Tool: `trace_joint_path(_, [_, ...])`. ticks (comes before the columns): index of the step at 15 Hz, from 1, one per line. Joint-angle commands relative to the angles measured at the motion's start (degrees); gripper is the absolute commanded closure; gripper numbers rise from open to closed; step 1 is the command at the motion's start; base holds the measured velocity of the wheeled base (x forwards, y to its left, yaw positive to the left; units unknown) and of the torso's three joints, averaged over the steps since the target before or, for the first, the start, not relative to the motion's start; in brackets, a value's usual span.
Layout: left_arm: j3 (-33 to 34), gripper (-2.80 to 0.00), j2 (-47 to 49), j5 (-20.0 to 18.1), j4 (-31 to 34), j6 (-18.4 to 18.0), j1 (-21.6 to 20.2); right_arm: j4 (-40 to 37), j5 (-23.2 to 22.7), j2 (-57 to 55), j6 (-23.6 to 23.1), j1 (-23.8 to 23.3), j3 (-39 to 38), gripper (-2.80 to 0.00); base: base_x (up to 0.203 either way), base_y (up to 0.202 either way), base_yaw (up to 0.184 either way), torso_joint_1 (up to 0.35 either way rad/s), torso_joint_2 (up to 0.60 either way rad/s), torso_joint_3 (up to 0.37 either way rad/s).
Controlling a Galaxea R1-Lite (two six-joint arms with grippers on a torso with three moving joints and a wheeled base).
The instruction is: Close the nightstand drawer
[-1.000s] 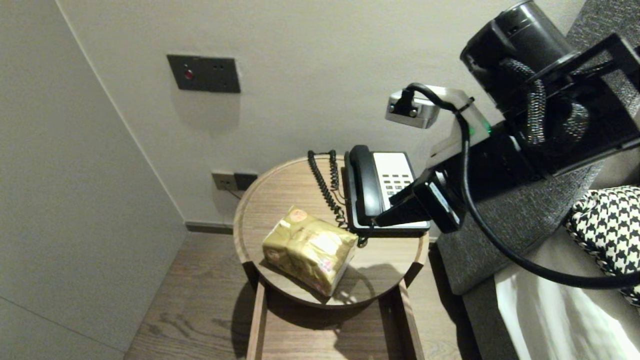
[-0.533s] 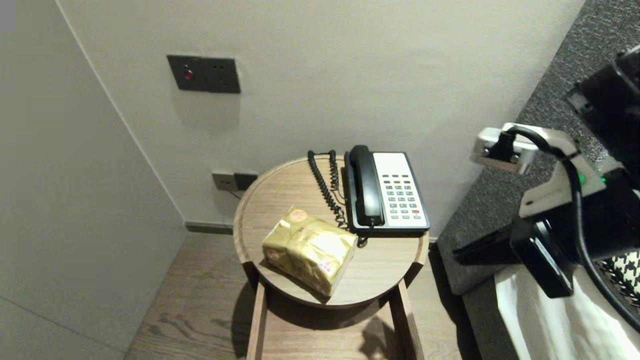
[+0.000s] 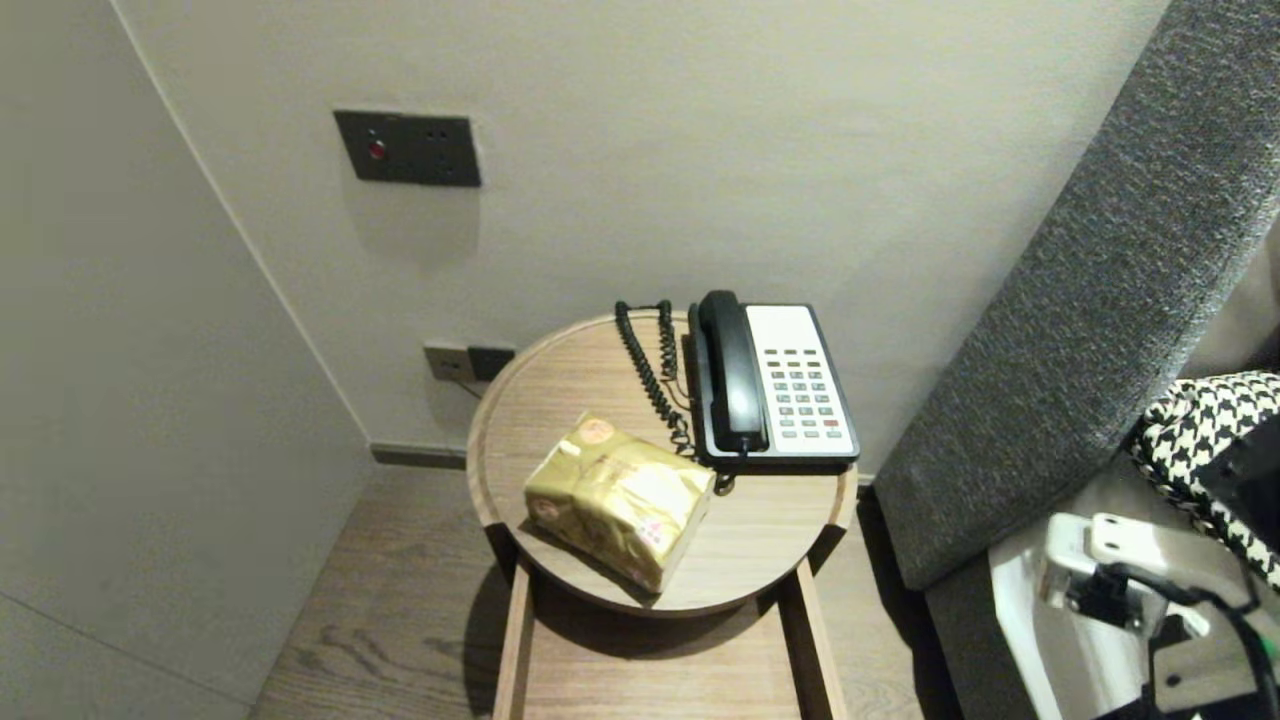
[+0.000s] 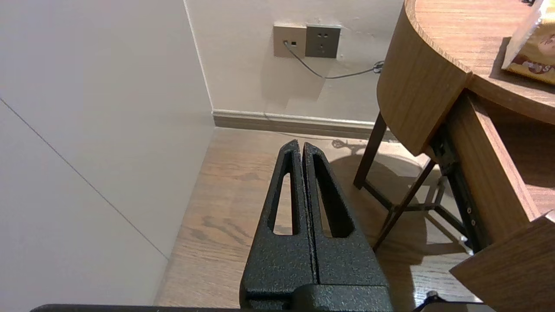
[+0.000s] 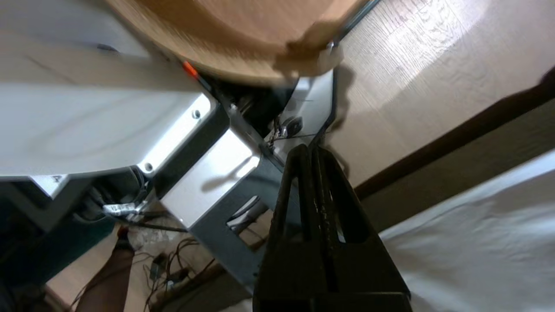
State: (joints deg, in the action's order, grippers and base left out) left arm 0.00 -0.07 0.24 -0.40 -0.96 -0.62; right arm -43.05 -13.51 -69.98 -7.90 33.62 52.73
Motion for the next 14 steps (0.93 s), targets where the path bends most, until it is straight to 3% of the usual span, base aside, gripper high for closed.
trace_joint_path(1, [0.0, 0.0, -0.01, 0.02, -0.04, 0.0, -0.07, 3.45, -0.12, 2.8, 0.2, 0.25, -8.88, 0.0, 0.0, 0.0, 0.0, 0.0, 0.0, 0.0])
trace_joint_path(8, [0.0, 0.0, -0.01, 0.02, -0.04, 0.0, 0.01, 9.87, -1.27, 2.11, 1.04, 4.73, -18.12, 0.0, 0.0, 0.0, 0.0, 0.0, 0.0, 0.0])
trace_joint_path(14, [0.0, 0.0, -0.01, 0.02, -0.03, 0.0, 0.01, 19.05, -1.45, -6.22, 3.85, 10.09, -21.8, 0.0, 0.0, 0.0, 0.0, 0.0, 0.0, 0.0])
